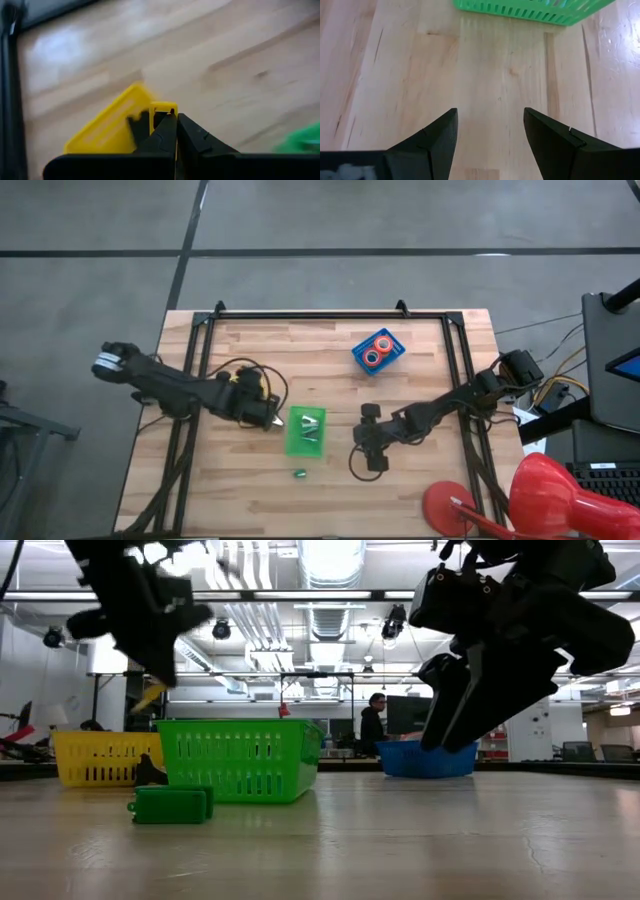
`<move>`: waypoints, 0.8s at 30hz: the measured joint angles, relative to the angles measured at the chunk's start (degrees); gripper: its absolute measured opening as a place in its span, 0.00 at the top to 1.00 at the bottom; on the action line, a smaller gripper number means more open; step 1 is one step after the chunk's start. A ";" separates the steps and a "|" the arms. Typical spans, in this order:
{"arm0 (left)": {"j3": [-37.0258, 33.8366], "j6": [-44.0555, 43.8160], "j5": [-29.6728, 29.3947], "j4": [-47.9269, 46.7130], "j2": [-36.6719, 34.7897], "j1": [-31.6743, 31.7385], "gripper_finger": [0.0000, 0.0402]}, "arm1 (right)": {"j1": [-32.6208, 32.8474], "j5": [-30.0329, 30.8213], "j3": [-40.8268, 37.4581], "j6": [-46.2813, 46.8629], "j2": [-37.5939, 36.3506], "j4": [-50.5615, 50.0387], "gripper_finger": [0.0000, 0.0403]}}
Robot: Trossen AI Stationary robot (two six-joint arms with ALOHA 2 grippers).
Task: Pick and place Stapler, Stapler remover, tape
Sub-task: Put the yellow stapler into the yellow bin, then put the green stapler into the yellow bin
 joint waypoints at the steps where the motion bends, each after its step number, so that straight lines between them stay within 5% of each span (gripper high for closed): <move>1: -1.04 -1.29 1.50 -0.12 0.18 0.92 0.98 | 0.12 0.00 -0.08 0.01 0.00 -0.01 0.46; 17: -9.11 -7.43 6.37 6.77 0.59 2.81 0.87 | 0.57 0.04 -0.45 0.44 0.02 0.03 0.46; 24: -9.12 -7.39 7.02 7.80 0.57 2.70 0.71 | 0.57 0.07 -0.45 0.42 0.02 0.05 0.46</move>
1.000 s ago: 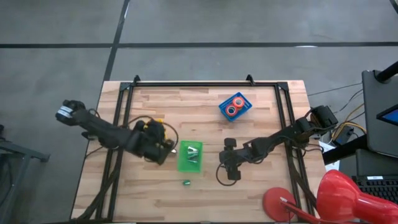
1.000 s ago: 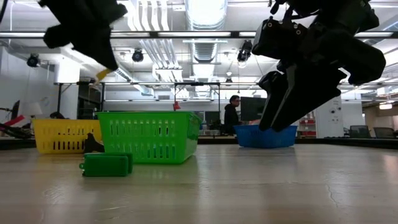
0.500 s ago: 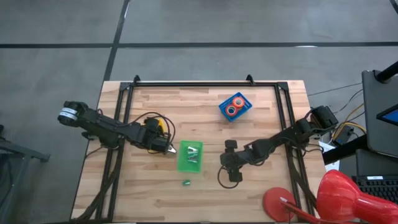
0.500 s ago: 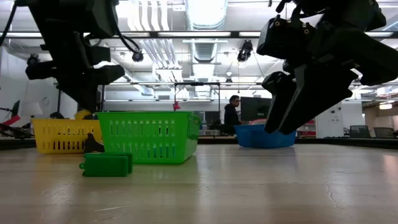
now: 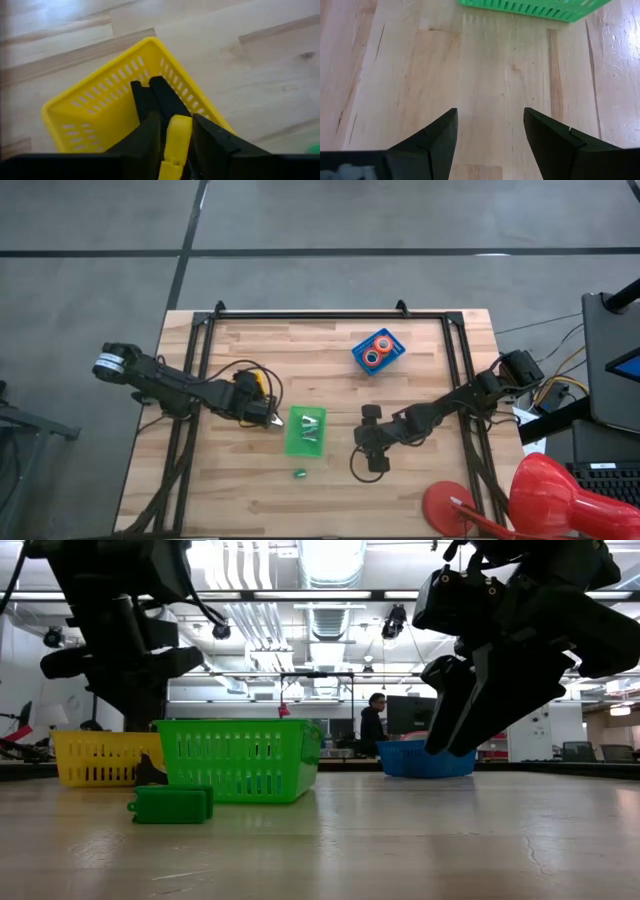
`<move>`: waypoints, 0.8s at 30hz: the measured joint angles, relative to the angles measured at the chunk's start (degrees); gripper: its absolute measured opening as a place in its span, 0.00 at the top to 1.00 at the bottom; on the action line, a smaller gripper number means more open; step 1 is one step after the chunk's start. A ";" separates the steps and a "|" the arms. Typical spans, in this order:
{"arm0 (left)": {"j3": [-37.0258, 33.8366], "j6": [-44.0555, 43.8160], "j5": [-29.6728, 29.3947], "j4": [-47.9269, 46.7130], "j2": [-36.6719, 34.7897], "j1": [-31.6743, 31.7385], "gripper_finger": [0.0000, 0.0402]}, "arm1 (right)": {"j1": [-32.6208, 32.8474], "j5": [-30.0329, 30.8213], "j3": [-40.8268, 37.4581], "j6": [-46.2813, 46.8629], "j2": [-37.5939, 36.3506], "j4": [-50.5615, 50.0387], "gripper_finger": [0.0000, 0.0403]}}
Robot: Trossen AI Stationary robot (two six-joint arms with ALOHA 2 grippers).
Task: Pick and place Stapler, Stapler remover, tape
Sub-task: Put the green stapler into the yellow bin
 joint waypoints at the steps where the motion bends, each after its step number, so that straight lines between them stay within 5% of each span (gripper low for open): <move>1: 0.00 0.66 0.24 0.59 -0.02 0.00 0.68 | 0.00 0.00 0.00 0.00 0.00 0.00 0.46; 7: 0.00 10.61 0.45 11.72 -0.78 -2.95 0.54 | 0.00 0.00 -0.49 0.00 0.00 -0.04 0.46; 17: 0.02 38.80 -0.01 42.02 -0.44 -15.27 0.53 | 0.00 0.02 -1.16 0.00 0.07 -0.08 0.46; 24: 0.02 39.87 0.32 51.26 2.14 -22.03 0.53 | 0.00 0.02 -1.16 0.00 0.07 -0.04 0.46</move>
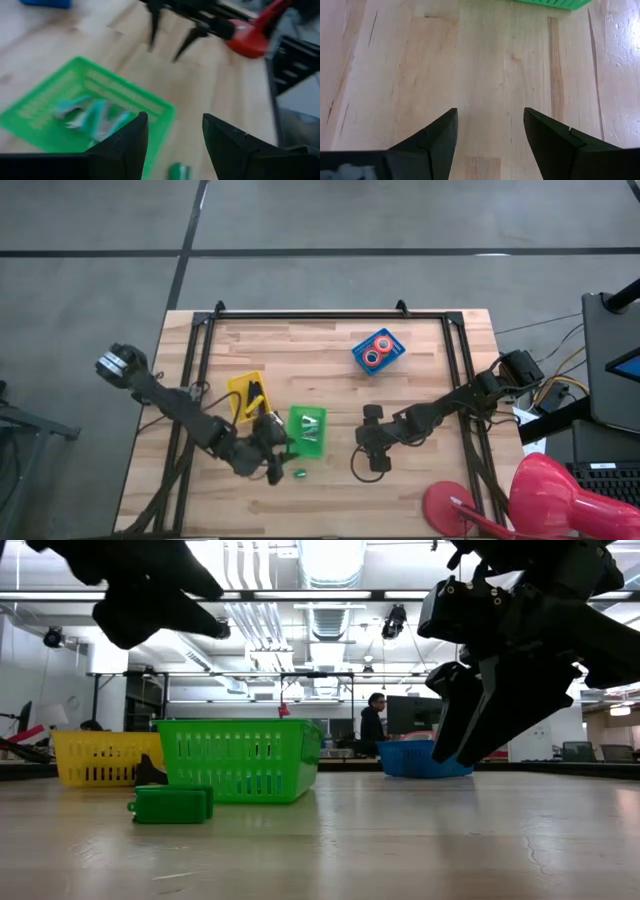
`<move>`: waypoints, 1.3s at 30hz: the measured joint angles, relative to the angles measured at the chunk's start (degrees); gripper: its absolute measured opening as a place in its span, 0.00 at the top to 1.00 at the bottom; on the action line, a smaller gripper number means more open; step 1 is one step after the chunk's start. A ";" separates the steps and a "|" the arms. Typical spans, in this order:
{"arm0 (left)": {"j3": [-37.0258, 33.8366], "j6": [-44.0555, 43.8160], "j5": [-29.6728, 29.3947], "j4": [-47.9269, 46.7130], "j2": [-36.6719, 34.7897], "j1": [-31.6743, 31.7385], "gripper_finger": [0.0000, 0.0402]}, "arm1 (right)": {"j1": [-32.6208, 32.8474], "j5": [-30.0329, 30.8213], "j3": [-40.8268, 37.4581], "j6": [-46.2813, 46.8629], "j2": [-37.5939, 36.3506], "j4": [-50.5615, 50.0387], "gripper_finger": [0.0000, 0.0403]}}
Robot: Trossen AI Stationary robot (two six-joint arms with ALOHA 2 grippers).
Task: Pick and place Stapler, Stapler remover, tape
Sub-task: Put the green stapler into the yellow bin
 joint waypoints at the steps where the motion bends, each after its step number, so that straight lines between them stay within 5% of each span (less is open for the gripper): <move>1: 0.00 0.54 0.06 1.60 0.84 -0.80 0.53 | 0.00 -0.02 0.00 0.00 0.00 0.00 0.46; 13: 1.91 4.08 0.23 13.94 15.32 -6.64 0.54 | -0.02 -0.02 -0.09 0.00 0.00 0.04 0.46; 26: 8.90 0.58 0.54 -0.47 22.80 -6.80 0.59 | -0.02 -0.07 -0.44 0.48 0.00 0.45 0.46; 39: 8.44 0.21 -0.09 -2.36 24.93 -6.55 0.60 | 0.00 -0.26 -0.52 0.48 -0.02 1.33 0.46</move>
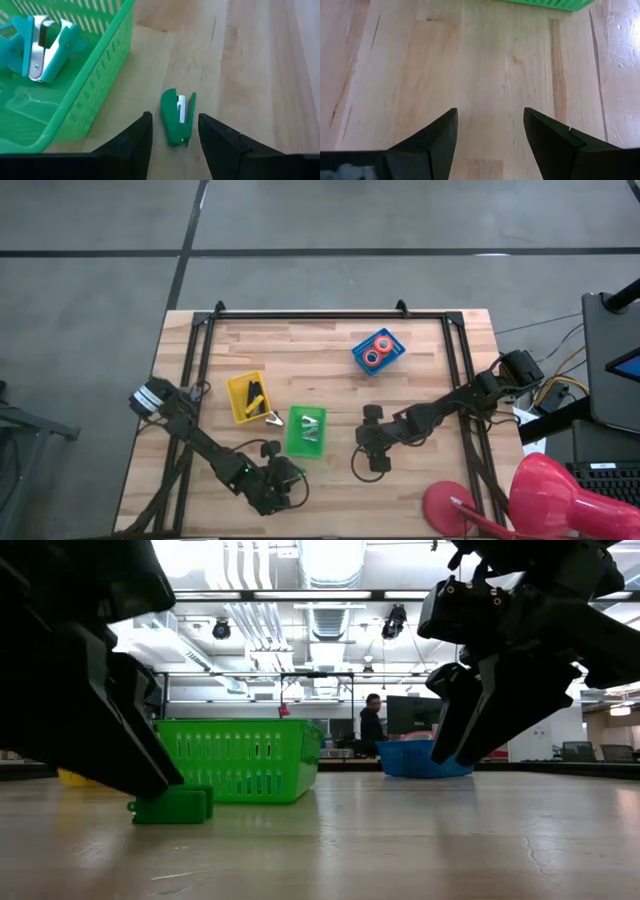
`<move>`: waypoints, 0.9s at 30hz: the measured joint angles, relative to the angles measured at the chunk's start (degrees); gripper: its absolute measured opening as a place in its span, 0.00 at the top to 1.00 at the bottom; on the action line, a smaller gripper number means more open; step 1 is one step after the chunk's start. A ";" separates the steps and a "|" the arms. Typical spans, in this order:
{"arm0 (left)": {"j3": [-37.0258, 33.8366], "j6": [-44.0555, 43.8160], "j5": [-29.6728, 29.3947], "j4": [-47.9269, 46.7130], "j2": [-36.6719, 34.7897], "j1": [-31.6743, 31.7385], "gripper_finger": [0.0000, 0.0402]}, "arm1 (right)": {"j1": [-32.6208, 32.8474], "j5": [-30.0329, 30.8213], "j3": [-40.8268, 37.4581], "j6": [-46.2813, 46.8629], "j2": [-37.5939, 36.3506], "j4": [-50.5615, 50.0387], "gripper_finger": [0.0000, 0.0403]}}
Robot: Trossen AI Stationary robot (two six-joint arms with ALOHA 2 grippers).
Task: Pick and place Stapler, Stapler remover, tape
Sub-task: Put the green stapler into the yellow bin
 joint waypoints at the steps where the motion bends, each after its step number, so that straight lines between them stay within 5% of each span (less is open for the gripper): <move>1: 0.00 -0.30 -0.01 0.19 0.32 0.16 0.60 | 0.00 -0.08 0.00 0.00 0.00 0.02 0.46; 14: 0.02 -2.68 -0.39 1.03 2.22 1.30 0.61 | 0.00 -0.07 -0.02 -0.02 -0.02 0.44 0.46; 27: 0.02 -3.91 -0.72 2.30 2.02 1.28 0.86 | -0.01 -0.06 -0.48 -0.02 -0.07 0.13 0.46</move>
